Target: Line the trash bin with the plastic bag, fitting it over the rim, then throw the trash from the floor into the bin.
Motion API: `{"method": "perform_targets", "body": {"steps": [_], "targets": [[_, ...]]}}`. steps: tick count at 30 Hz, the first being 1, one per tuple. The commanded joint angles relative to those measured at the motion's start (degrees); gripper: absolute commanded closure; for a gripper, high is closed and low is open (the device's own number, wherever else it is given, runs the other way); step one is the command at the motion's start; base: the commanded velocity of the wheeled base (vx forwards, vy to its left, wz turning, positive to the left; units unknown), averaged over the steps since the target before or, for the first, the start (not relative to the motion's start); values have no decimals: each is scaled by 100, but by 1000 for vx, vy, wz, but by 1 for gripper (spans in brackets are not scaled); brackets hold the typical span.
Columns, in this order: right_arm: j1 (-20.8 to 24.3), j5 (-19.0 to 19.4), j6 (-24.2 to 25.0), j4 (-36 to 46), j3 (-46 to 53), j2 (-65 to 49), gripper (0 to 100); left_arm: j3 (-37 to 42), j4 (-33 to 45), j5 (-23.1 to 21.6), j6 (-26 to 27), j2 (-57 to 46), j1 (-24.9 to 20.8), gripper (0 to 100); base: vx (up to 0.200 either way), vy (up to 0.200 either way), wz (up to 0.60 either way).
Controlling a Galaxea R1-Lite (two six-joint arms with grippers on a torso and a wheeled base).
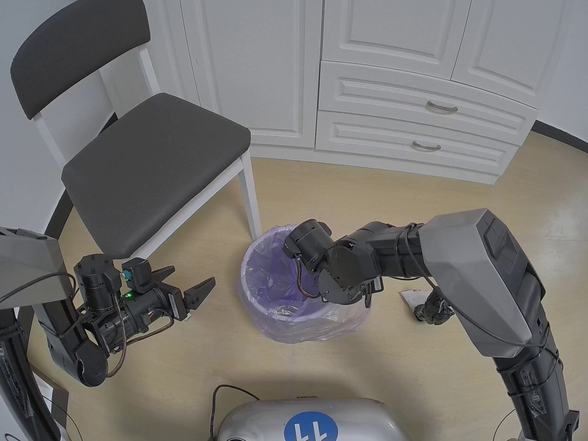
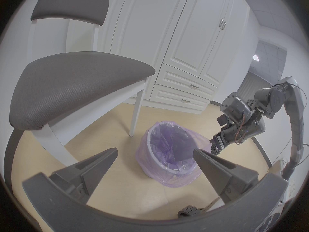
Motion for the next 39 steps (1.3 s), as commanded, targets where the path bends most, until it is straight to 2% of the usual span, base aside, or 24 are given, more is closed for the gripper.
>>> {"method": "perform_targets", "body": {"steps": [1,8,14,26,28,29,34,39], "targets": [[6,13,110,-32,292,69,100,15,-1,1,-2,-2,-50,0,0,0,0],[-20,22,137,-58,310,359,100,41,-1,1,-2,16,-68,0,0,0,0],[-319,171,128,-726,116,843,100,15,-1,1,-2,51,-68,0,0,0,0],[-671,382,146,-964,-33,1142,100,-12,-1,1,-11,192,-86,0,0,0,0],[-706,470,154,-1113,-77,1168,100,-12,-1,1,-11,192,-86,0,0,0,0],[-724,672,233,-1254,-77,1168,100,-12,-1,1,-11,192,-86,0,0,0,0],[-724,1129,409,-1306,-59,1080,100,-29,-1,1,-11,209,-86,0,0,0,0],[-724,1173,427,-1289,11,992,100,-29,-1,1,-11,200,-86,0,0,0,0]]}}
